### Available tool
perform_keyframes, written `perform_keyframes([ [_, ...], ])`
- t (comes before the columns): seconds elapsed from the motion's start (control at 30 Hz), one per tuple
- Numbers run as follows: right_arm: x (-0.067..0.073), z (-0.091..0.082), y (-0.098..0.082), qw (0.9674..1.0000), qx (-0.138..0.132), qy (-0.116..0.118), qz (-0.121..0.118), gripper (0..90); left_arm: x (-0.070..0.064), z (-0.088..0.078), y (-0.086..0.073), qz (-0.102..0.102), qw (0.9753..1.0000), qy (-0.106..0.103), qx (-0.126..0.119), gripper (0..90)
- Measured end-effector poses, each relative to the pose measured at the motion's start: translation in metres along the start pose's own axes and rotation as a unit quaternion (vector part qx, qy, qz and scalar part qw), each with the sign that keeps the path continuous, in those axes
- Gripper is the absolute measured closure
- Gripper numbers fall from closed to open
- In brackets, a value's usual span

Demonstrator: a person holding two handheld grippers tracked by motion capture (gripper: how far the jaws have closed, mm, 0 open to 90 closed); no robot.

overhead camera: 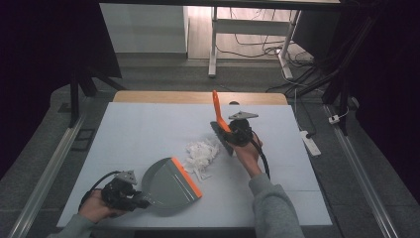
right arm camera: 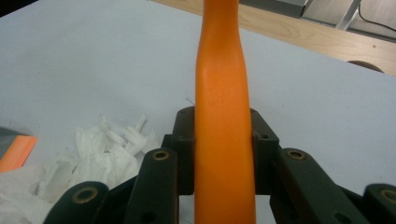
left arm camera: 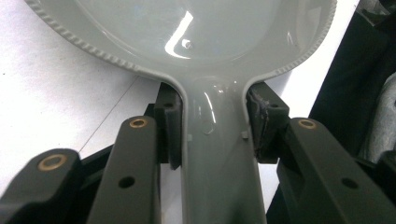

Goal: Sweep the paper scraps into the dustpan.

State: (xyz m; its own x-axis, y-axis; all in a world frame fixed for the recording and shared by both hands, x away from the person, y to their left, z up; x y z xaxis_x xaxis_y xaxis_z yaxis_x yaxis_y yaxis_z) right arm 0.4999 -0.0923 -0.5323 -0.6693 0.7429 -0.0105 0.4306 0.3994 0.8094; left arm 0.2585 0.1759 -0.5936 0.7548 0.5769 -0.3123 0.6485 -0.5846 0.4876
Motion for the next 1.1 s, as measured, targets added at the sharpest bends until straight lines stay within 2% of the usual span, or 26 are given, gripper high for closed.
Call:
perform_keyframes([
  [0.57, 0.009, 0.022, 0.004, 0.9991, 0.039, -0.008, -0.015, 70.2, 0.000, 0.002, 0.002, -0.004, 1.0000, 0.003, -0.001, 60.9],
  [0.93, 0.030, 0.032, 0.004, 0.9970, 0.062, 0.015, -0.044, 70.3, 0.001, 0.003, 0.004, -0.006, 1.0000, 0.004, -0.001, 60.9],
  [1.1, 0.038, 0.033, 0.003, 0.9963, 0.064, 0.020, -0.055, 70.2, 0.001, 0.003, 0.004, -0.007, 1.0000, 0.004, -0.002, 60.9],
])
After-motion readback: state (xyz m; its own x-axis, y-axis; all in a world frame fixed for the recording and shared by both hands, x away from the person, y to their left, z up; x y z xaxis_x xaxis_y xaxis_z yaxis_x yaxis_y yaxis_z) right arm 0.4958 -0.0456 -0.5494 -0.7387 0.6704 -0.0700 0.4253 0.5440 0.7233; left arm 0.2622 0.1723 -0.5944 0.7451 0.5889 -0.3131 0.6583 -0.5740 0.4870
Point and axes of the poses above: each handheld gripper's, and its own axes: z roughly forward along the jaws, y roughly out of its top, x roughly to its left, the point moved 9 cm from there along z, roughly forward along the jaws, and after that the axes turned 3 degrees about -z, right-handed, at the moved point
